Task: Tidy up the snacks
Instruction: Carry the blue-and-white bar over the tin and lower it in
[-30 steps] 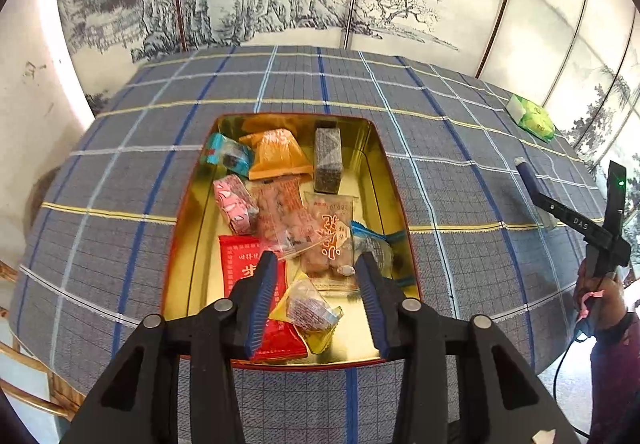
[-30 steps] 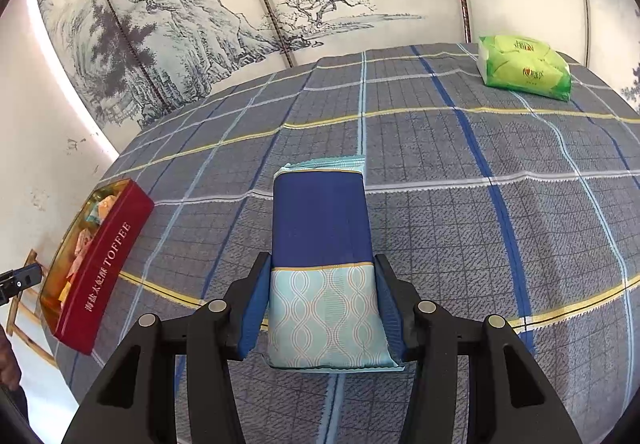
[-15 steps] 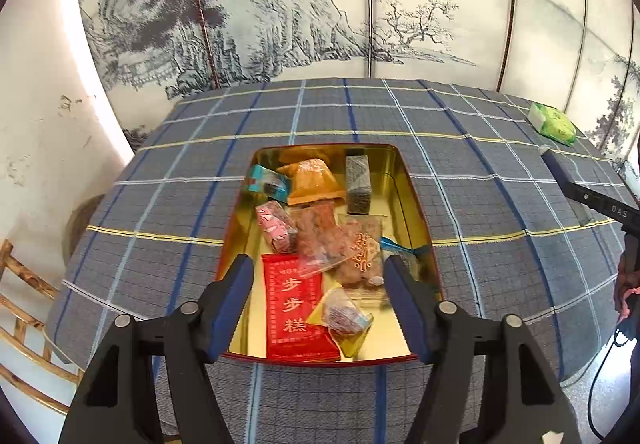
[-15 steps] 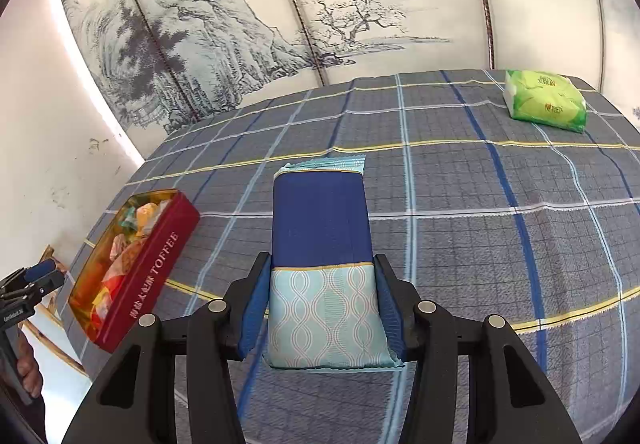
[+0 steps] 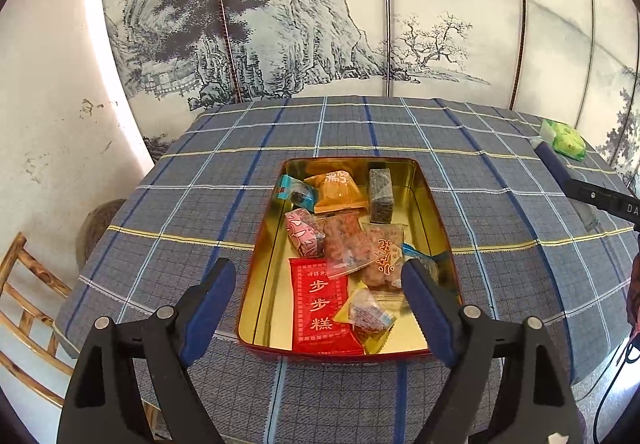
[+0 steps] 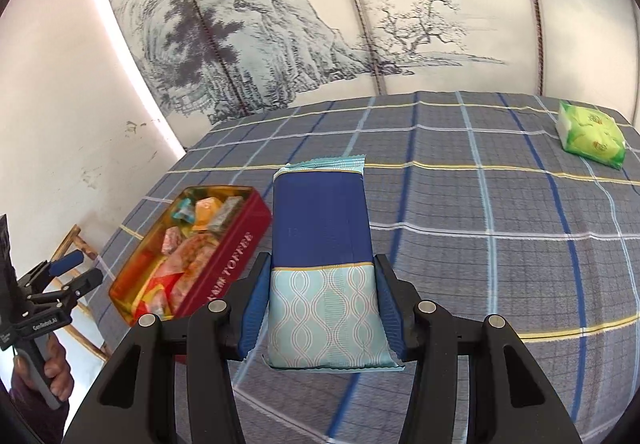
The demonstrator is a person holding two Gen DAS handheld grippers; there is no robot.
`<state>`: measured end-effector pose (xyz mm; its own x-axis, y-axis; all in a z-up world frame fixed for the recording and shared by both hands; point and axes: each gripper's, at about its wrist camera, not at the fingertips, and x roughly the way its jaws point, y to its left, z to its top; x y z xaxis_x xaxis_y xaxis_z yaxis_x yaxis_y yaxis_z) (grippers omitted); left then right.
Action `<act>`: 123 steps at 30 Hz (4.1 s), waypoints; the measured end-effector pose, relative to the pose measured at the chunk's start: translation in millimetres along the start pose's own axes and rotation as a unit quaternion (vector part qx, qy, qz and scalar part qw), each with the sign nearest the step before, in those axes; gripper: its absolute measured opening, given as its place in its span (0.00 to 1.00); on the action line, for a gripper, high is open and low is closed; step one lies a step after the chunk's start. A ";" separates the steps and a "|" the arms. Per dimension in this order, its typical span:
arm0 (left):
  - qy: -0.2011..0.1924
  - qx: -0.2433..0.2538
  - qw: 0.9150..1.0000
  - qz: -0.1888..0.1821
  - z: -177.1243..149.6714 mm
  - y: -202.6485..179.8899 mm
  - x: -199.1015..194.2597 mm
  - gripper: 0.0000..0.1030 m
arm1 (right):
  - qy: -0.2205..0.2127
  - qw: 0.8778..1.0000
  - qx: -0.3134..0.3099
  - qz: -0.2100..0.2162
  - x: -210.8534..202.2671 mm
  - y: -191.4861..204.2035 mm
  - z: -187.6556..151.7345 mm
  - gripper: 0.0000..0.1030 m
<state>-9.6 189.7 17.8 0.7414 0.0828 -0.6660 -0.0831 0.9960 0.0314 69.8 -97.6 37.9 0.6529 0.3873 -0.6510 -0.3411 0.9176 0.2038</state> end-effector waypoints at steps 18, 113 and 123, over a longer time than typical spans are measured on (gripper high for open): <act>-0.022 -0.023 0.999 0.031 -12.4 30.7 -7.6 0.83 | 0.023 0.996 -0.056 0.062 30.1 97.4 12.6 0.49; -0.010 -0.067 0.997 0.040 -32.8 73.7 14.2 0.97 | 0.099 0.990 -0.057 0.085 150.3 178.7 16.6 0.50; -0.020 -0.071 0.997 0.038 -28.0 66.7 0.9 0.97 | -0.004 0.992 -0.122 0.043 95.3 198.7 1.8 0.71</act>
<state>-33.1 255.4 -1.6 0.7546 0.1626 -0.6357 -0.2316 0.9725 -0.0262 65.5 121.8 17.7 0.6198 0.4646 -0.6324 -0.5483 0.8329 0.0746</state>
